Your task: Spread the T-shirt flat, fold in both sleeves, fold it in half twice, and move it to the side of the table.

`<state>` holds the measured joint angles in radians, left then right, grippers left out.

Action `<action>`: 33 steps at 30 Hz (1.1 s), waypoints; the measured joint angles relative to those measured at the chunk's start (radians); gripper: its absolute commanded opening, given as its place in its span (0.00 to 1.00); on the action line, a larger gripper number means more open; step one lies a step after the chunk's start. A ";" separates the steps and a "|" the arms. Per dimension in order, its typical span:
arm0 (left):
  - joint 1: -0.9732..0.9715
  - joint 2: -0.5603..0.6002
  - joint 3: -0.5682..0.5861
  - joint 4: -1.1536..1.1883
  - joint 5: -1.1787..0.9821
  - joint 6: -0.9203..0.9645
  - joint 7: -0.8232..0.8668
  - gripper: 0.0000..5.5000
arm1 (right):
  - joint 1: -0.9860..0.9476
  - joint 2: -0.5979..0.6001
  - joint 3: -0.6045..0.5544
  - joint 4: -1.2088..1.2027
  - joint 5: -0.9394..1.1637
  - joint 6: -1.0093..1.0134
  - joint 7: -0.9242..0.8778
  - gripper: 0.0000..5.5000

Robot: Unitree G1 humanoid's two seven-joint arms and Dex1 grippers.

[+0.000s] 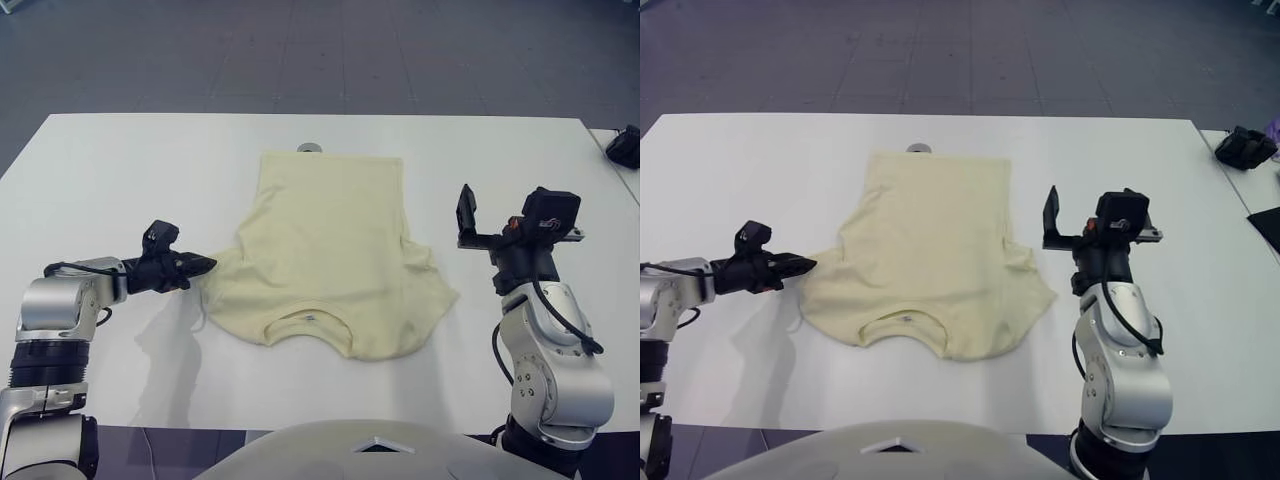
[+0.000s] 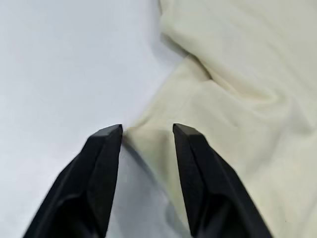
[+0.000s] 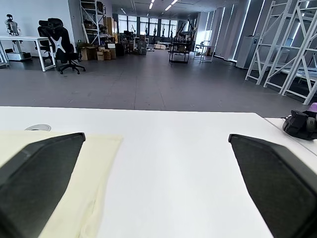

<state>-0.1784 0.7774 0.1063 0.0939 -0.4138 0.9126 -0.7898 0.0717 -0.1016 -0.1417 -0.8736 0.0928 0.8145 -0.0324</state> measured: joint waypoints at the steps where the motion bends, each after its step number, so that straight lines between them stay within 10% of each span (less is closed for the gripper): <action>1: -0.009 0.001 -0.005 0.012 0.005 -0.007 0.000 0.18 | -0.001 0.000 0.000 0.000 0.000 0.000 -0.001 0.98; 7: -0.019 0.002 -0.026 0.013 0.020 -0.013 -0.008 0.01 | -0.005 0.000 0.002 0.000 -0.003 0.000 -0.001 0.98; 33: -0.083 0.071 0.083 0.081 -0.057 0.063 -0.072 0.01 | 0.017 0.030 0.020 -0.003 -0.050 -0.025 -0.041 0.98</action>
<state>-0.2616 0.8488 0.1894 0.1751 -0.4706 0.9759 -0.8615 0.0886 -0.0714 -0.1219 -0.8771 0.0425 0.7896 -0.0734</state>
